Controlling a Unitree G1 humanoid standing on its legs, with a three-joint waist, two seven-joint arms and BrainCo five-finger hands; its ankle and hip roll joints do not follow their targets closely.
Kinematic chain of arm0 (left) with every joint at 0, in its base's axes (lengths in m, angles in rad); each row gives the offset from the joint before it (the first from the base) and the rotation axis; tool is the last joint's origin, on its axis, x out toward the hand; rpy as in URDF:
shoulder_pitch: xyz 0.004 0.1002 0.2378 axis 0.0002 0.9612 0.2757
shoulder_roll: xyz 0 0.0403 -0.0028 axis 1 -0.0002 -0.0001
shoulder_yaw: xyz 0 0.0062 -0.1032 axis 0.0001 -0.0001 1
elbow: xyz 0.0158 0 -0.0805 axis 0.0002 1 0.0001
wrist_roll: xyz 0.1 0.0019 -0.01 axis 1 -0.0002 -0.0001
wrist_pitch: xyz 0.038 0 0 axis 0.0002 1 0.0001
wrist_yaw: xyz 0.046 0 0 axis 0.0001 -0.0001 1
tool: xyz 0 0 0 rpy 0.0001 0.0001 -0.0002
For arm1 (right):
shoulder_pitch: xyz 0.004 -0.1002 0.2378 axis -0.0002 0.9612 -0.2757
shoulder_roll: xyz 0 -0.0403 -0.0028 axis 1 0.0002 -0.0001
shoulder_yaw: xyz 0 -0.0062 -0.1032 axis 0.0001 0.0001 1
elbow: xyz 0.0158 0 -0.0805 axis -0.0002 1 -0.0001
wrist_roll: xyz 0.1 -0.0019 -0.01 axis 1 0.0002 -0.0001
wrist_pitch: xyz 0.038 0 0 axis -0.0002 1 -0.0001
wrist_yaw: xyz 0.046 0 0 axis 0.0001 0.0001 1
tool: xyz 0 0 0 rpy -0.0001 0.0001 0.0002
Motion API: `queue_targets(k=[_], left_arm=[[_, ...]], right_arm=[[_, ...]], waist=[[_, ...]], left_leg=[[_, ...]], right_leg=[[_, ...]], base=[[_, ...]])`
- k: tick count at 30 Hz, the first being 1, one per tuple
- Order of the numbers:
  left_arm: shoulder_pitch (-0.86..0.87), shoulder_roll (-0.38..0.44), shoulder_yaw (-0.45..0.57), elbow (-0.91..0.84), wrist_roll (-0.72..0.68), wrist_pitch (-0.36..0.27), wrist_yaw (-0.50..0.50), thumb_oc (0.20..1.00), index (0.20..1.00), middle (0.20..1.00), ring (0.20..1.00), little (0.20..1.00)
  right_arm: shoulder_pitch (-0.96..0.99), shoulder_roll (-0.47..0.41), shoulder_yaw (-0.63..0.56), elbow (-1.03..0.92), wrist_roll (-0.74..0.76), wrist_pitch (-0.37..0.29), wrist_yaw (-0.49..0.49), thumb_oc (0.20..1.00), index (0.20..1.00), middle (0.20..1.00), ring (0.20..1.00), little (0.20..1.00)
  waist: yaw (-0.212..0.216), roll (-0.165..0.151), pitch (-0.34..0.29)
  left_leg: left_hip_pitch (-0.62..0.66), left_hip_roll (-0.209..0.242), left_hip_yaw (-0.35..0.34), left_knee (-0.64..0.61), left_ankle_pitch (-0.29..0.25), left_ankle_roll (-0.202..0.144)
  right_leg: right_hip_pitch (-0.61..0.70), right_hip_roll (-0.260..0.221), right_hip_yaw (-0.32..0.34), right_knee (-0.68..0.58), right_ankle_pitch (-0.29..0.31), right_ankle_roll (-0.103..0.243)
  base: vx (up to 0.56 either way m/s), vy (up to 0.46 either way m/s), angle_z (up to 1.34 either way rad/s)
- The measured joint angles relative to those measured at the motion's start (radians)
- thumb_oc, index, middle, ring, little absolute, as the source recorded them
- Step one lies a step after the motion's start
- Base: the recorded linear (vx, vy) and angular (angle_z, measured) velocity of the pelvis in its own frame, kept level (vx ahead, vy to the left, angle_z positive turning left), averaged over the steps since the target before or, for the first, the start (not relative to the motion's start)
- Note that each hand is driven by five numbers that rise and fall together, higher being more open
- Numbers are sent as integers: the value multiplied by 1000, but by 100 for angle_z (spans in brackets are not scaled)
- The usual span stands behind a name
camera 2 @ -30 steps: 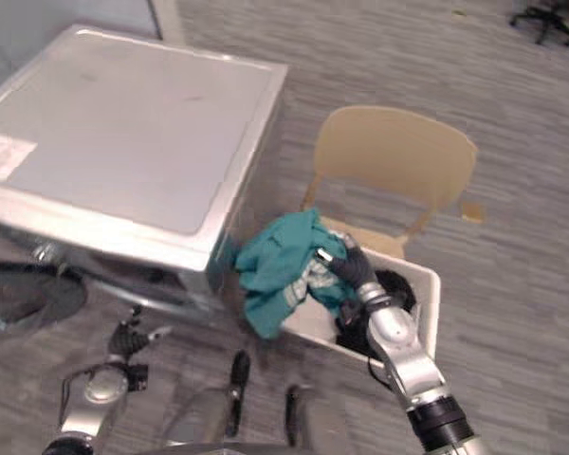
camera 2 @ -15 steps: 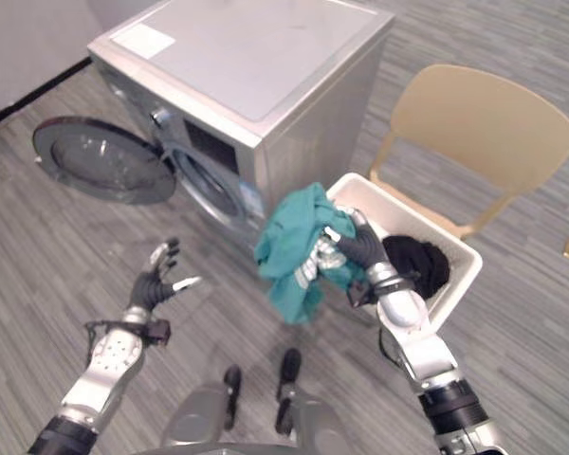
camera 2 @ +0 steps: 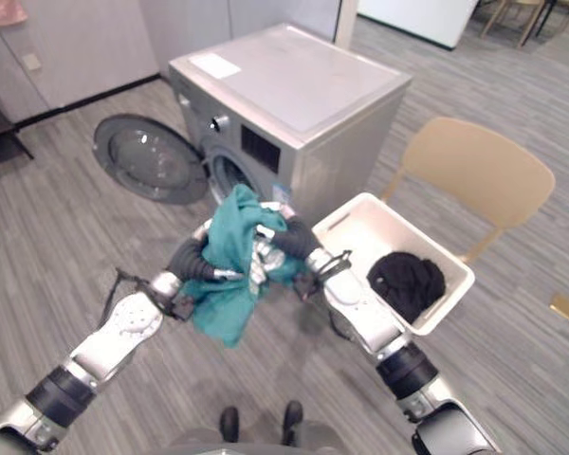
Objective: Grab the laundry basket,head to the washer,open it,put in the laundry and shut it.
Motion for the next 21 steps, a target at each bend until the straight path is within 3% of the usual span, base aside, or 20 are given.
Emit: queue_targets(k=[2, 4, 5, 6, 9, 15, 19, 21], left_arm=[[-20, -7, -32, 39, 30, 5, 1, 200, 200, 200, 200, 200], [-20, -15, -36, 58, 61, 9, 3, 200, 200, 200, 200, 200], [-19, -21, -33, 67, 91, 10, 14, 200, 200, 200, 200, 200], [-15, -27, -26, 72, 97, 10, 21, 200, 200, 200, 200, 200], [31, -51, 13, 80, 128, 19, 41, 200, 200, 200, 200, 200], [230, -143, 214, 115, 110, 49, 123, 200, 200, 200, 200, 200], [270, -161, 309, 104, 27, 48, 161, 200, 200, 200, 200, 200], [316, -173, 364, 103, -7, 47, 159, 200, 200, 200, 200, 200]], right_arm=[[-1, 4, 29, 25, 8, 6, 10, 200, 200, 200, 200, 200], [0, 7, 44, 34, 31, 24, 11, 200, 200, 200, 200, 200], [3, 7, 46, 39, 46, 29, 11, 834, 834, 834, 834, 834], [5, 7, 45, 39, 49, 29, 11, 1000, 1000, 1000, 1000, 1000], [34, 9, 44, 39, 87, 31, 13, 1000, 1000, 1000, 1000, 1000], [172, 20, 31, 39, 128, 33, 43, 1000, 1000, 1000, 1000, 1000], [231, -1, -115, 11, 101, 31, 24, 1000, 1000, 1000, 1000, 1000], [300, -40, -231, -12, -6, 24, 4, 1000, 1000, 1000, 1000, 1000]], waist=[[-13, 3, -2], [-23, 4, -2], [-24, 4, -2], [-24, 4, -3], [-22, 8, -16], [-18, 13, -33], [-20, 11, -37], [-21, 11, -42]], left_leg=[[6, -2, 3, 0, 1, 0], [11, -4, 4, 0, 1, 0], [12, -5, 5, 0, 1, 0], [15, -6, 5, 0, 1, 0], [28, -10, 3, -5, 1, 0], [49, -11, 2, -27, 1, 0], [49, -14, 3, -27, 2, 1], [49, -15, 3, -27, 2, 1]], right_leg=[[23, 0, 3, -33, 23, 0], [44, 0, 5, -71, 46, -3], [60, 0, 7, -106, 70, -3], [70, 0, 7, -122, 76, -1], [111, 0, 8, -181, 97, 3], [145, 2, 9, -229, 115, 13], [145, -1, 9, -229, 118, 16], [145, -2, 10, -232, 118, 16]], base=[[27, 19, -9], [32, 23, -6], [37, 27, -6], [0, 0, 0], [7, 5, 2], [32, 9, 1], [26, 2, 0], [0, 0, 0]])
